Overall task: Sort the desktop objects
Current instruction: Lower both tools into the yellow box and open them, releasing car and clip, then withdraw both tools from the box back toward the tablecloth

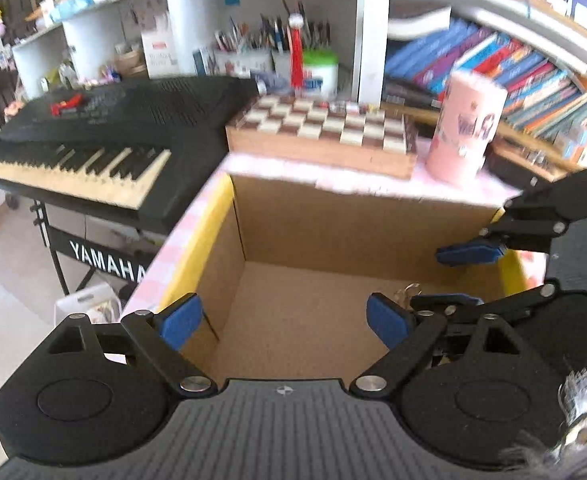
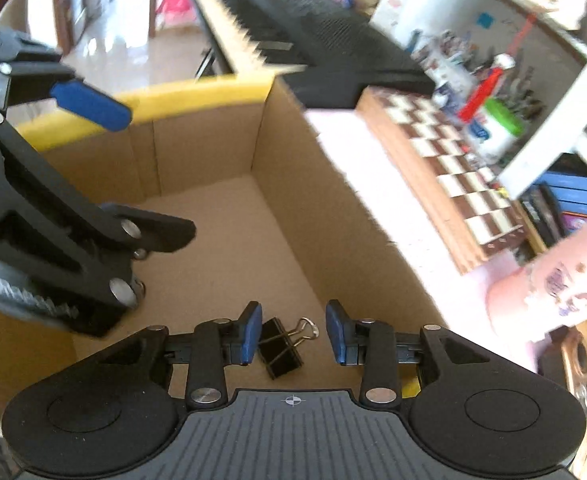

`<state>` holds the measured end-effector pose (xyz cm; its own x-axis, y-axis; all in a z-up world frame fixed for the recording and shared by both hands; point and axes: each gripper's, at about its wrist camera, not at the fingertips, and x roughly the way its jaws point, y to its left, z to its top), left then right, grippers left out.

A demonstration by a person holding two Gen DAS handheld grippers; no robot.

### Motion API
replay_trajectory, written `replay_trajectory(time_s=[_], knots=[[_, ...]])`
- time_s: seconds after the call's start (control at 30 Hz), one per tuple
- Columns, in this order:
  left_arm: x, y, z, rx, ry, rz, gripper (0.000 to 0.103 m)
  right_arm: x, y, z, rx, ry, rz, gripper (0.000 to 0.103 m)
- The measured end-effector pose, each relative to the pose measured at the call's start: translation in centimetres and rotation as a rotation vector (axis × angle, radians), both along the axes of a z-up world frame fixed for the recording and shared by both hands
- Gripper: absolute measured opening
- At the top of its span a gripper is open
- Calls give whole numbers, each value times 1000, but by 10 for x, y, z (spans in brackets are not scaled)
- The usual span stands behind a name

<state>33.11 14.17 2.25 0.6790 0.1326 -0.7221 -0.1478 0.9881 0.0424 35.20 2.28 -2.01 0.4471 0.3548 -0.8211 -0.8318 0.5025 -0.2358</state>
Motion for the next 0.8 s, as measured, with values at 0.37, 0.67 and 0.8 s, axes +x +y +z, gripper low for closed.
replay_trajectory(time_s=[0.37, 0.67, 0.8], knots=[[-80, -8, 50, 10, -203, 26, 94, -56, -49, 71, 298, -145, -181, 36], [-153, -13, 65, -10, -308, 71, 97, -112, -98, 91, 497, -261, -459, 36], [-183, -18, 65, -22, -332, 74, 98, -146, -121, 89, 529, -298, -592, 36]])
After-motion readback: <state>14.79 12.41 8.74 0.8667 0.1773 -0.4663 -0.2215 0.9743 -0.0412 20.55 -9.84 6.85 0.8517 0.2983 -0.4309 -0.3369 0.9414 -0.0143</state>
